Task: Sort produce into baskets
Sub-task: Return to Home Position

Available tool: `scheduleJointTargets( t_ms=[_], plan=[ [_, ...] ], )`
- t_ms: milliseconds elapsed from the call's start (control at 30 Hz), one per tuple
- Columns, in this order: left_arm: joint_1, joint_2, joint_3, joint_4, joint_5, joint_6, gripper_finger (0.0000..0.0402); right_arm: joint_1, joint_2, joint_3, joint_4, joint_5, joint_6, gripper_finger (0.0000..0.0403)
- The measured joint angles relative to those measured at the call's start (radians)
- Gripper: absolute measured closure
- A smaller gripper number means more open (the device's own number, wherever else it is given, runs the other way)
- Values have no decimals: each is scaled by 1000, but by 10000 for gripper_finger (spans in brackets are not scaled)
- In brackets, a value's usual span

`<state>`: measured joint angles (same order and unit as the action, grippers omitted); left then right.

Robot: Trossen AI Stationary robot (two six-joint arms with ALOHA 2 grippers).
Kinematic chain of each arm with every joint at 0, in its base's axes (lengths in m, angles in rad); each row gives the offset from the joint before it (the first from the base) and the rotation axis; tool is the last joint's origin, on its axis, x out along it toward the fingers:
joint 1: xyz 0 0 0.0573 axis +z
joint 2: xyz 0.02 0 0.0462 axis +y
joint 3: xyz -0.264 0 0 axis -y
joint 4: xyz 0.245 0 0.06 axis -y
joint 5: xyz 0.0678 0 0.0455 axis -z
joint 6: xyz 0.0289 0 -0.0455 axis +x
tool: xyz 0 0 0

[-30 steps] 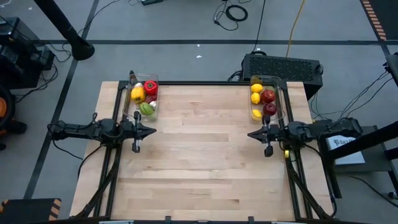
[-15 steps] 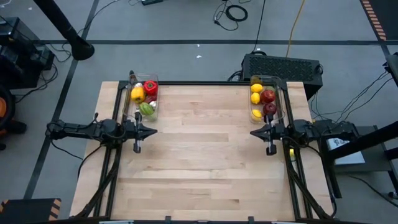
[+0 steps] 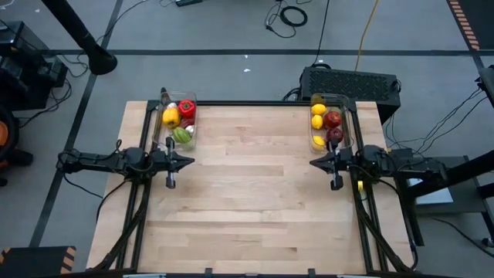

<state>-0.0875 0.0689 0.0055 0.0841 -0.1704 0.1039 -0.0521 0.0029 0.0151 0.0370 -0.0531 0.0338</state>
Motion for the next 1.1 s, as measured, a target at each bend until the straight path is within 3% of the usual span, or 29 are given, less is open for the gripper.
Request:
scheduleJointTargets(
  t_ms=[300, 733, 1100],
  plan=[
    [0, 0, 0, 2, -1, 8, 395, 1, 0, 0, -20, 48, 17, 403],
    [0, 0, -1, 5, 0, 5, 395, 2, 5, 0, -7, -51, 55, 403],
    [0, 0, -1, -10, -1, -25, 395, 2, 5, 0, -7, -46, 67, 403]
  ],
)
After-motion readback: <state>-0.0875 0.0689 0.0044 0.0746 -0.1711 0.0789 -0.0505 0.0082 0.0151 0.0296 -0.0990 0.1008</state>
